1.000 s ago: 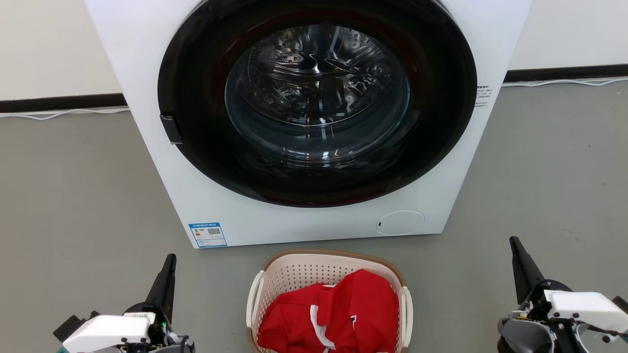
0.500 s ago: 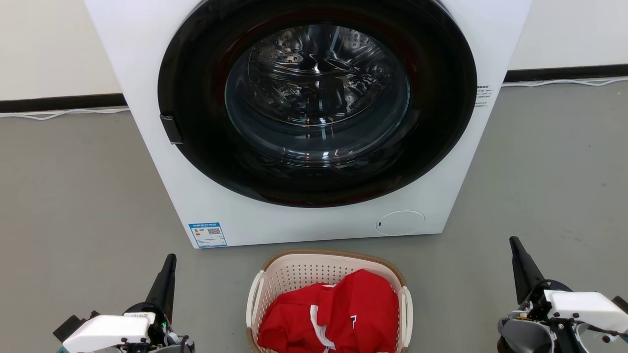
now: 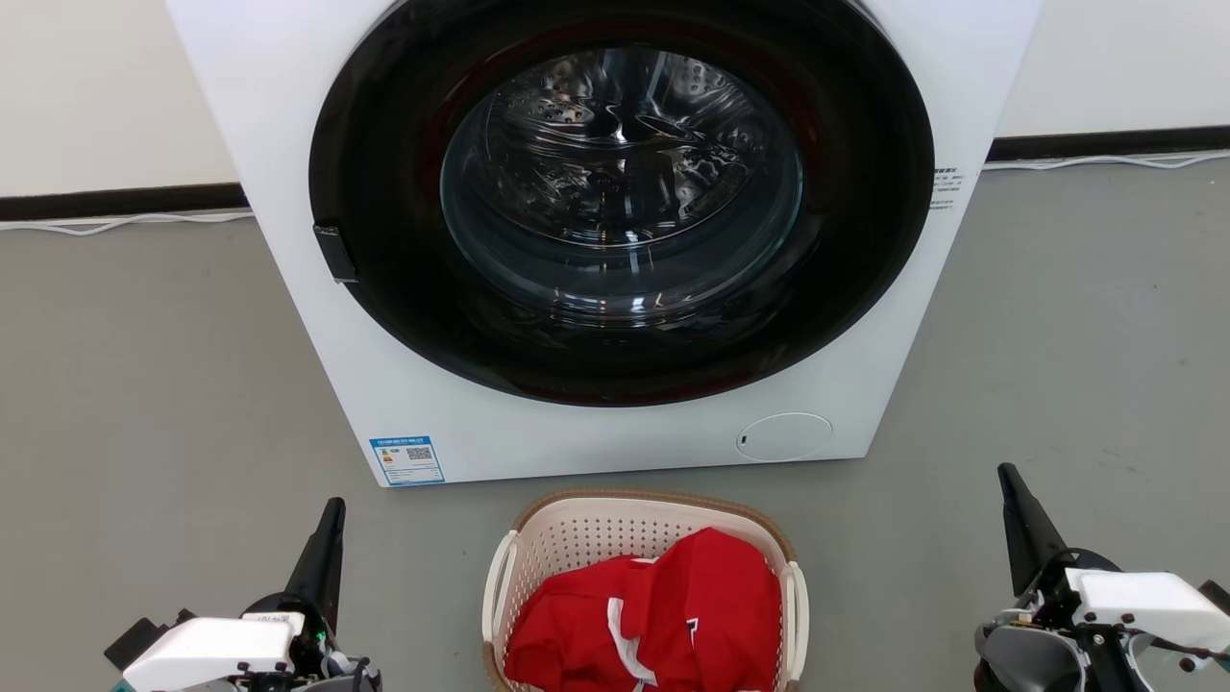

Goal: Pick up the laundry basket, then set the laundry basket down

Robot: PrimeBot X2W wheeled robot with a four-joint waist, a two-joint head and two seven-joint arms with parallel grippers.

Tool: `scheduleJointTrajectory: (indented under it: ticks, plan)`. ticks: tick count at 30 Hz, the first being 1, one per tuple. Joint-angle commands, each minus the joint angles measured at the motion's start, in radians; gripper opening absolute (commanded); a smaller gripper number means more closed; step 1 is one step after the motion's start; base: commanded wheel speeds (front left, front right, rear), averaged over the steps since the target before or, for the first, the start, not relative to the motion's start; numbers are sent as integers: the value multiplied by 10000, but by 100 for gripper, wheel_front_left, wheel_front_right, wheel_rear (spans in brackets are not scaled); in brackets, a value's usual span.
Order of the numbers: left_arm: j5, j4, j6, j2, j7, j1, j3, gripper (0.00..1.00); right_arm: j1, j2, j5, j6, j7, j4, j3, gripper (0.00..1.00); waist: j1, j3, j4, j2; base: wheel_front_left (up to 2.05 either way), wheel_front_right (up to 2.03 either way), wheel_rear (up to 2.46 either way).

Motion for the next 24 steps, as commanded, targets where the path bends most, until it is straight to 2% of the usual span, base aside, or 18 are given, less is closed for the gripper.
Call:
scheduleJointTrajectory:
  ticks: [1, 24]
  plan:
    - [-51, -296, -113, 133, 60, -555, 297, 0, -231, -26, 67, 73, 74, -305, 186, 0, 0, 0, 0, -1, 0, 0, 0]
    - [-51, -296, -113, 133, 60, -555, 297, 0, -231, -26, 68, 73, 74, -305, 186, 0, 0, 0, 0, -1, 0, 0, 0]
